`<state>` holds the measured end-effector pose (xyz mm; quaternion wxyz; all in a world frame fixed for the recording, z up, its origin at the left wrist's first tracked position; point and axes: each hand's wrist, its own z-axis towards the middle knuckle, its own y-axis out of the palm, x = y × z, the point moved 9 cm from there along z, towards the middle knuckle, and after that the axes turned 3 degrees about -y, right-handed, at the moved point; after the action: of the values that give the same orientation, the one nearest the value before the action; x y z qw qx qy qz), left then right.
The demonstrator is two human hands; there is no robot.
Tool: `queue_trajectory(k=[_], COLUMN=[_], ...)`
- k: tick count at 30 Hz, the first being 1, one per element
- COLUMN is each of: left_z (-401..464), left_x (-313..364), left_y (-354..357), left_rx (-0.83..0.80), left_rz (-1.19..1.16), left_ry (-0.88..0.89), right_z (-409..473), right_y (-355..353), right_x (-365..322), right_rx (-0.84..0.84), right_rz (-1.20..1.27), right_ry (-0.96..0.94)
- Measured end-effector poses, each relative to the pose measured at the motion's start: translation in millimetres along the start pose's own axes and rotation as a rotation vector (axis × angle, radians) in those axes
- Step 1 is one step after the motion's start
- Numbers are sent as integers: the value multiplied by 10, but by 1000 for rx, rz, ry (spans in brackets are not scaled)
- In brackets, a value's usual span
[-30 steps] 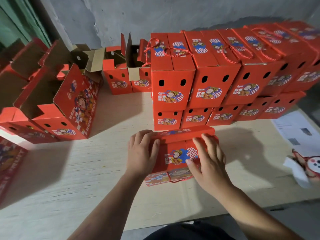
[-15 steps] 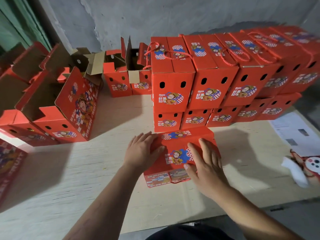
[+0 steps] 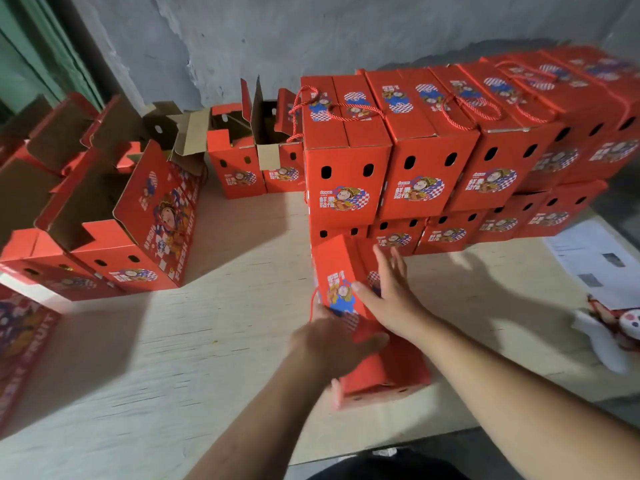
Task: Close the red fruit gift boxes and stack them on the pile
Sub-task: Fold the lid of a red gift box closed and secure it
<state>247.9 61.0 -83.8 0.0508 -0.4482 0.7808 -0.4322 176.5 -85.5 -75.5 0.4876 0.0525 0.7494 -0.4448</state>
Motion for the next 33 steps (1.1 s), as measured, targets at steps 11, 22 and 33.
queue_trajectory(k=[11,22,33], left_z=[241,538,32], left_x=[-105,-134,-762], left_y=[-1025,-645,-392], left_rx=[585,566,633], left_rz=[-49,140,-223], left_ry=[267,168,95], right_z=[-117,-378,-607], right_y=[296,45,177], right_x=[22,77,20], right_rx=[-141,-256,-710], right_rz=[-573,-286,-277], right_ry=[-89,-133,64])
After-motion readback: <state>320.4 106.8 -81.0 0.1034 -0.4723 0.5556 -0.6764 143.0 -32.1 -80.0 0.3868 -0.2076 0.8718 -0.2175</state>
